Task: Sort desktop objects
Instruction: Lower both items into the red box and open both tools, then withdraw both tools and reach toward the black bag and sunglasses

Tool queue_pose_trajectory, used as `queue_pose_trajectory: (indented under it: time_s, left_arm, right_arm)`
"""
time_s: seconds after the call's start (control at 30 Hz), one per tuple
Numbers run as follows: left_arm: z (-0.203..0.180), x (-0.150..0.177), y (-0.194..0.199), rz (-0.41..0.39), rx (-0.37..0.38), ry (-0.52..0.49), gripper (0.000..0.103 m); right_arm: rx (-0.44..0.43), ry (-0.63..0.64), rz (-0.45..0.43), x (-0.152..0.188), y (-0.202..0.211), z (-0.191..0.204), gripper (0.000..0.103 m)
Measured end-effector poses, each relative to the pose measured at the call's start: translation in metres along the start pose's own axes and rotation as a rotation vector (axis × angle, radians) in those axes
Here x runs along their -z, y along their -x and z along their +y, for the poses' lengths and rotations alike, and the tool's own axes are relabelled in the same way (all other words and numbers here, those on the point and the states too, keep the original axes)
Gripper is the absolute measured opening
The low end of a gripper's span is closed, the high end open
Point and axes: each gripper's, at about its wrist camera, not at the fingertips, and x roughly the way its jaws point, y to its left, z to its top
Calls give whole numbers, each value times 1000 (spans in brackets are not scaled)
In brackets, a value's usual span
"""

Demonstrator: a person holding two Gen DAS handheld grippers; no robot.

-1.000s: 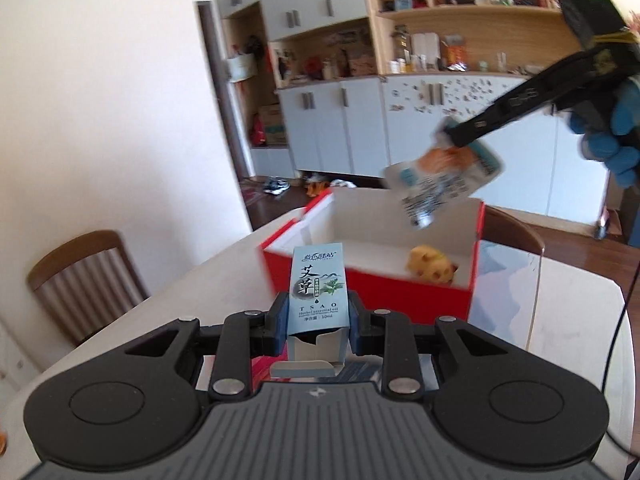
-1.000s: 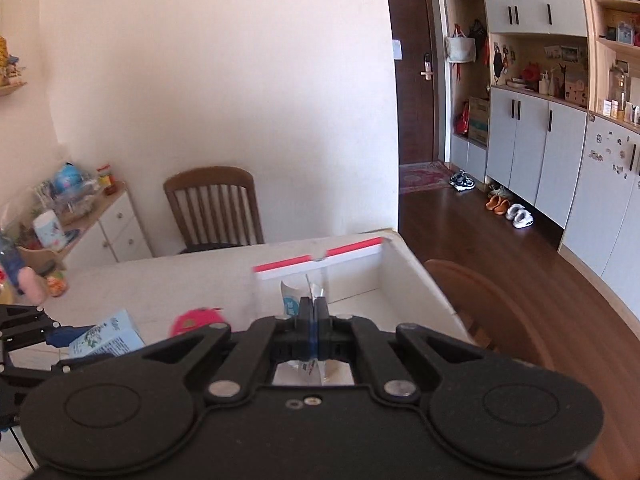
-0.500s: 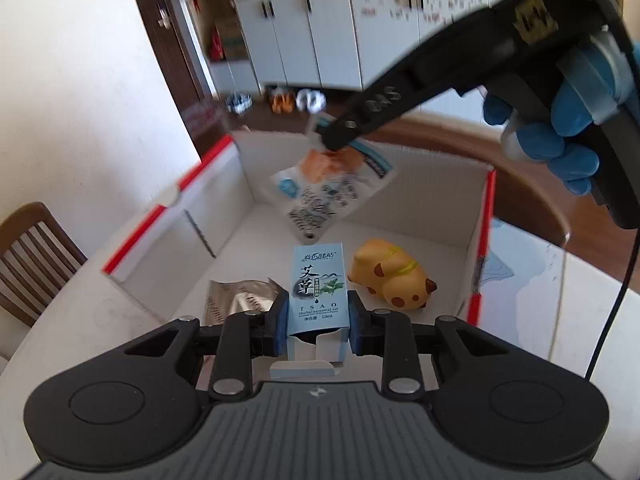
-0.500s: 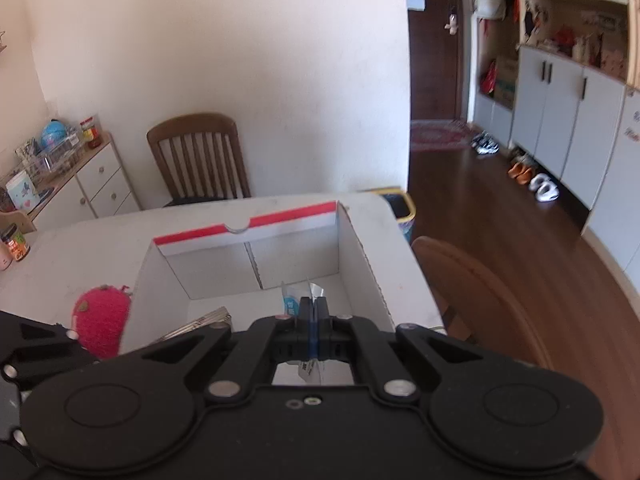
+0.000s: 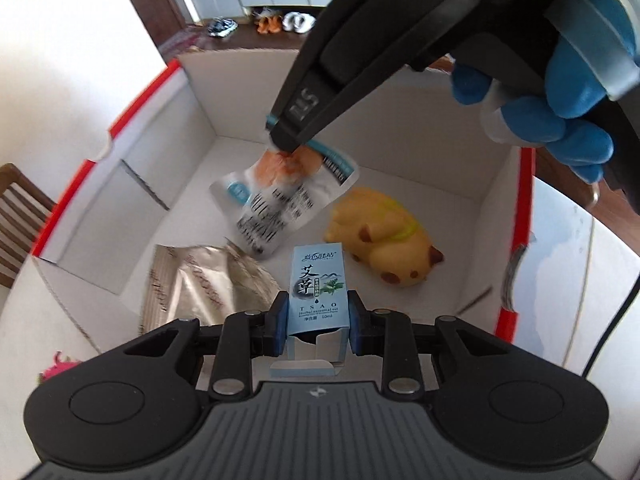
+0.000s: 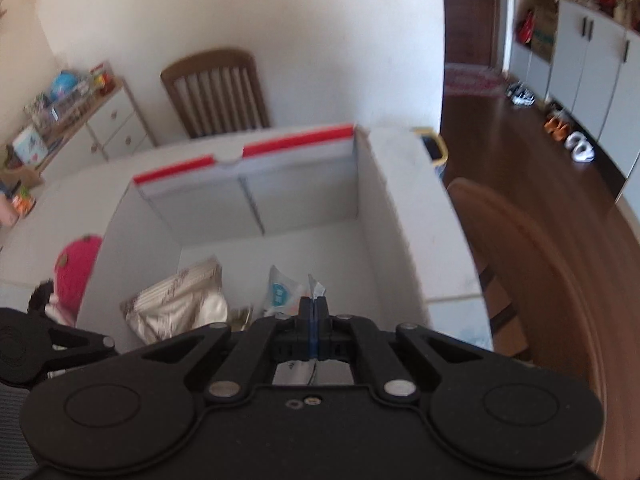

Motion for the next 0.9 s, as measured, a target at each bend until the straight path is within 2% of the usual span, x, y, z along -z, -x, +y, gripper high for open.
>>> queue_pose_trajectory:
  time_s: [0.03, 0.07, 0.27, 0.37, 0.4, 0.5, 0.6, 0.9]
  left_arm:
    - [1, 0, -1, 5, 7, 9, 27]
    - [3, 1, -2, 9, 14, 17, 27]
    - [9, 9, 0, 4, 23, 49, 29]
    - [11, 14, 6, -24, 24, 63, 31]
    - [12, 16, 9, -37, 23, 70, 35]
    - [16, 22, 21, -85, 14, 96, 50]
    - [19, 29, 39, -142, 25, 116, 57]
    - [15, 68, 113, -334, 36, 159, 68]
  right_arm:
    - [-1, 11, 12, 1, -1, 1, 23]
    - [-3, 15, 25, 2, -1, 1, 103]
    - [-32, 12, 88, 5, -4, -4, 103]
    - [-23, 25, 84, 7, 1, 0, 103]
    - [-19, 26, 79, 8, 4, 1, 103]
    - [-11, 24, 60, 9, 15, 4, 103]
    - [-4, 26, 30, 8, 28, 6, 103]
    - [-1, 31, -75, 16, 82, 33, 103]
